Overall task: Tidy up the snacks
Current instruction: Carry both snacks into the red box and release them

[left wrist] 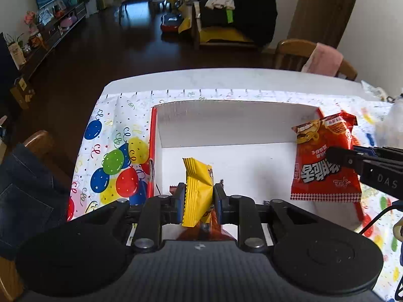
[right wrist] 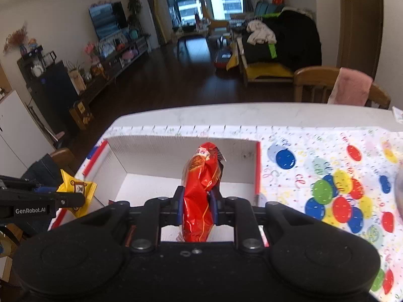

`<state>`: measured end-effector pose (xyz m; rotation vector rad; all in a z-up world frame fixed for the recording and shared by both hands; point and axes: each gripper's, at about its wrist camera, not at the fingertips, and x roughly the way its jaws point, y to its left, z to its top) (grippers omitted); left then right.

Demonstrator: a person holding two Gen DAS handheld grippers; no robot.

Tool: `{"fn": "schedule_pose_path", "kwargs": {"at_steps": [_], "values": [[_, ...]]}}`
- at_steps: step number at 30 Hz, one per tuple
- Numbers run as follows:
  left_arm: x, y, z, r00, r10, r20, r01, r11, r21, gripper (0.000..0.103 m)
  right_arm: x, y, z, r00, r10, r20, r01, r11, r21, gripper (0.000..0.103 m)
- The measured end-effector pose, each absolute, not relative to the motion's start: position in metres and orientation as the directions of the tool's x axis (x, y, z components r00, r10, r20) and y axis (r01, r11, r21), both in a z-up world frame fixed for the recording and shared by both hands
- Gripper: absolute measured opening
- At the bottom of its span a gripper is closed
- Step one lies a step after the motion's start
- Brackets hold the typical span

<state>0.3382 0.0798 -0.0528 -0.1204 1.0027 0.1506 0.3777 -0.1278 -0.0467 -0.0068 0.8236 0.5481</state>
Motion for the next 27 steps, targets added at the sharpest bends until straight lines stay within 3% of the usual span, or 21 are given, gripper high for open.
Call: {"fn": "schedule_pose_path", "kwargs": {"at_steps": [19,27], "values": [[0.38,0.074,-0.098,0.394,0.094,-0.914,-0.152,0.988,0.036,0.023,0.41,-0.092,-0.099,0.404,0.457,-0.792,-0.446,0.855,0.266,0.019],[0.378,0.077,-0.104,0.375,0.096,-0.922,-0.168,0.985,0.035,0.023,0.406,-0.09,-0.098,0.414,0.414,-0.811,-0.458,0.864,0.208,0.028]]}}
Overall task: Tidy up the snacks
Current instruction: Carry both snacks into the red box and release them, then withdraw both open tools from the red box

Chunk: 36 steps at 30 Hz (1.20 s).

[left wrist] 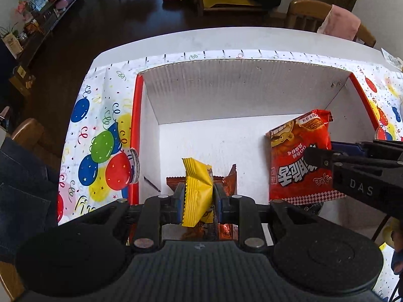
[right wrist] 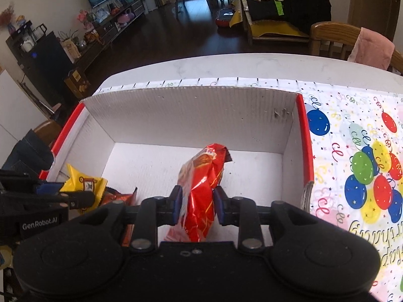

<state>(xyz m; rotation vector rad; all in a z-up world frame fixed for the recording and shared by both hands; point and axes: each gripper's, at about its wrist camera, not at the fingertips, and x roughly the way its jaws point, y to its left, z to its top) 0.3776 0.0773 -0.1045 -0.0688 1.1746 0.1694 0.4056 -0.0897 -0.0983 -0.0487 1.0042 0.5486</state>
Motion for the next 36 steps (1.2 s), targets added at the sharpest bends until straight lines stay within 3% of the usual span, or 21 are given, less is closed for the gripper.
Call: {"fn": "schedule_pose_path", "kwargs": {"at_steps": [2,13,27,29,31,36], "values": [[0.376,0.078,-0.103,0.379,0.087,-0.921,-0.17,0.985,0.023,0.023,0.403,-0.092,-0.097,0.421,0.404,-0.812,-0.455,0.869,0.196,0.033],[0.353,0.083,-0.082,0.425,0.056,-0.903,-0.187,0.982,-0.027,0.024,0.379,-0.107,-0.072,0.437,0.428,-0.791,-0.468,0.86,0.206,0.038],[0.301,0.072,-0.04,0.524,-0.005,-0.851,-0.134,0.987,-0.088,0.03,0.321,-0.122,-0.027,0.493,0.494,-0.716,-0.511,0.831,0.222,0.052],[0.293,0.071,-0.036,0.538,-0.012,-0.843,-0.124,0.988,-0.093,0.035,0.314,-0.125,-0.022,0.501,0.497,-0.708,-0.51,0.831,0.222,0.055],[0.284,0.07,-0.03,0.56,-0.004,-0.829,-0.129,0.987,-0.092,0.06,0.307,-0.129,-0.018,0.506,0.507,-0.698,-0.512,0.828,0.23,0.057],[0.262,0.07,-0.017,0.604,-0.013,-0.797,-0.117,0.988,-0.105,0.065,0.285,-0.138,-0.008,0.528,0.52,-0.671,-0.519,0.824,0.23,0.065]]}}
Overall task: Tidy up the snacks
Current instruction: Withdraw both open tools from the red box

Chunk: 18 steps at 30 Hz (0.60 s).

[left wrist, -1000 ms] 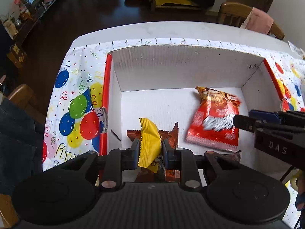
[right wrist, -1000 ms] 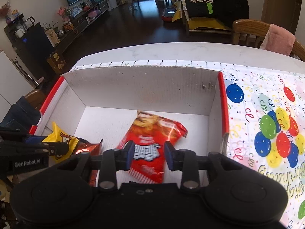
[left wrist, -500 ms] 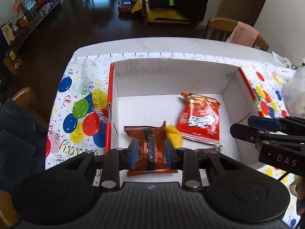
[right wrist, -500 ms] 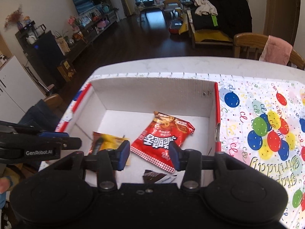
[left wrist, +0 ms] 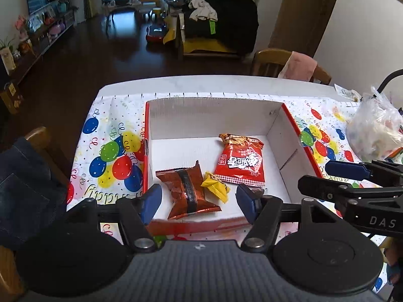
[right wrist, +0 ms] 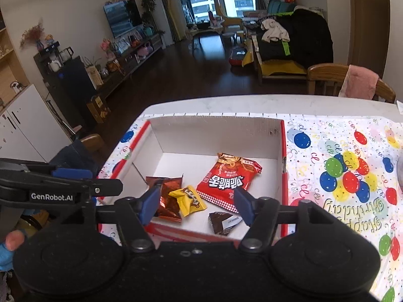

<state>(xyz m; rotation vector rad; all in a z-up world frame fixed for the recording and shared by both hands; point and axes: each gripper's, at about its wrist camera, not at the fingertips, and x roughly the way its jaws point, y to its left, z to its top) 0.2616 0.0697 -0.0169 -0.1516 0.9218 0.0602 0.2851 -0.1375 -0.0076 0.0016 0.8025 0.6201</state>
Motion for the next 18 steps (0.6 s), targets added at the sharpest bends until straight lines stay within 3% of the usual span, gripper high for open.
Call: {"fn": "schedule_pose_path", "kwargs": {"at_steps": [12,18], "values": [[0.212,0.065,0.002,0.675,-0.021,-0.738,-0.076,0.992,-0.098,0.071,0.231,-0.149,0.011,0.572,0.552,-0.606,-0.544,0.809,0.223,0.09],[0.187,0.071,0.001,0.692,-0.023,-0.722,-0.065,0.994,-0.093,0.08,0.205,-0.156,0.009,0.6,0.539,-0.592,-0.548,0.815,0.186,0.1]]}}
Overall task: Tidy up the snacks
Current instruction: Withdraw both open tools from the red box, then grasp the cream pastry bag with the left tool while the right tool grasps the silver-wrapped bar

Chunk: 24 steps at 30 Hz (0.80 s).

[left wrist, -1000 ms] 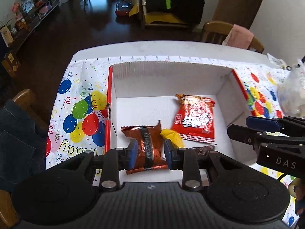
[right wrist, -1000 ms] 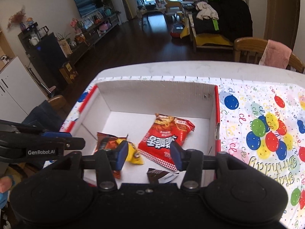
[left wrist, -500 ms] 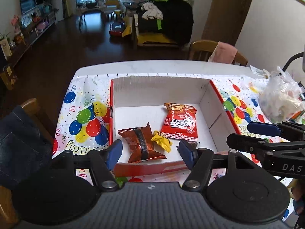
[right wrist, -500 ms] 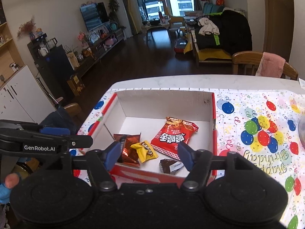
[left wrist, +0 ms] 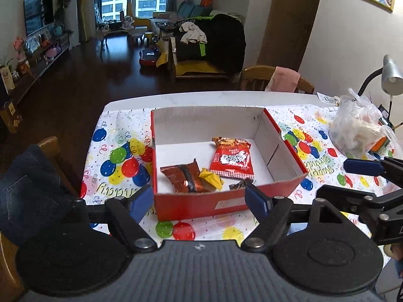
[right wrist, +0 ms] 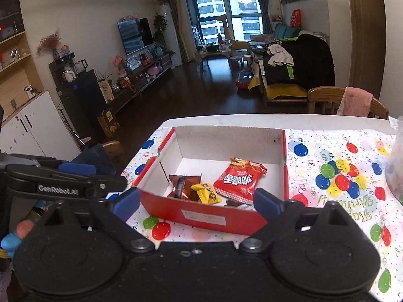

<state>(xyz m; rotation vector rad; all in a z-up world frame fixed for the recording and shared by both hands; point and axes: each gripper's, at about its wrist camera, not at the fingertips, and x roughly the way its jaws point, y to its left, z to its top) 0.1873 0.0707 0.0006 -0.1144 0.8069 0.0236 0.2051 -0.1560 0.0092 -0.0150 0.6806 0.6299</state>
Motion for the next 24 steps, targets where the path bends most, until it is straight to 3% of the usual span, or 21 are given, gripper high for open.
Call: {"fn": "schedule_pose_path", "kwargs": {"at_steps": [6,16,24], "values": [[0.159,0.079,-0.013,0.693,-0.033,-0.72,-0.064,0.992,-0.106,0.081,0.188,-0.168,-0.009,0.617,0.499,-0.608,-0.524,0.837,0.156,0.102],[0.147,0.098,-0.067,0.58,-0.029,-0.814,-0.133,0.983,-0.13,0.081,0.169,-0.195,-0.058,0.627,0.373,-0.684,-0.439,0.895,0.085,0.102],[0.158,0.114,-0.103,0.482,-0.033,-0.875,-0.232,0.959,-0.163,0.081,0.163,-0.202,-0.098,0.544,0.33,-0.772,-0.39,0.913,0.116,0.099]]}}
